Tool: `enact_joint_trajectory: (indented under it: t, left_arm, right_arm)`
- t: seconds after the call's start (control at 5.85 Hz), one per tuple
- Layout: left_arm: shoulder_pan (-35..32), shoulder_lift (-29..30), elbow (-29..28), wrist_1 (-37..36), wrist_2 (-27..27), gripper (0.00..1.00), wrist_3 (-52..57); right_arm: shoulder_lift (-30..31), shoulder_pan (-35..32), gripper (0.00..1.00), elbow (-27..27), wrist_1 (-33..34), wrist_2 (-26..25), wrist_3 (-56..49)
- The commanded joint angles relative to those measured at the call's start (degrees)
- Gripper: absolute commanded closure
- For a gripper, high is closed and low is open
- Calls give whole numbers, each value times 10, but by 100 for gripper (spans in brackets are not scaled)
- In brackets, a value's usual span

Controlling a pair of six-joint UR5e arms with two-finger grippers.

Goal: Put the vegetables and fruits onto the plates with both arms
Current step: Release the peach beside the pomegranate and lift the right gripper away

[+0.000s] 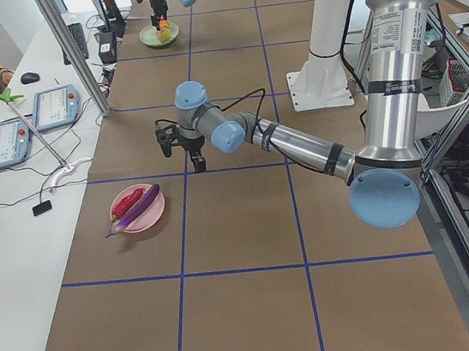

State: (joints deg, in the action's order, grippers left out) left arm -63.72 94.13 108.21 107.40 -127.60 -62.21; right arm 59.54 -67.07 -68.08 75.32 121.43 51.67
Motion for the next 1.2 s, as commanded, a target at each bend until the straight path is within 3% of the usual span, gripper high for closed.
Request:
enact_joint_trajectory:
  t: [0.0,0.17,0.51,0.68,0.86,1.03]
  left_arm:
    - [-10,-59,23,1,-25,0,114]
    - [-21,-96,29,1,-26,0,189]
    - [-80,-130,9,-18,-26,0,344]
    - [-116,-123,5,-82,-31,0,366]
    - [-179,-104,2,-126,-33,0,372]
    - [-240,-102,-36,-138,-34,0,466]
  right_arm:
    - [80,-11,0,-111,0,45,-34]
    - [126,-39,0,-161,0,107,-52]
    - [245,-73,0,-269,2,115,-137]
    - [295,-86,0,-305,2,115,-183]
    - [319,-99,0,-307,5,116,-227]
    - [340,-131,0,-309,7,121,-275]
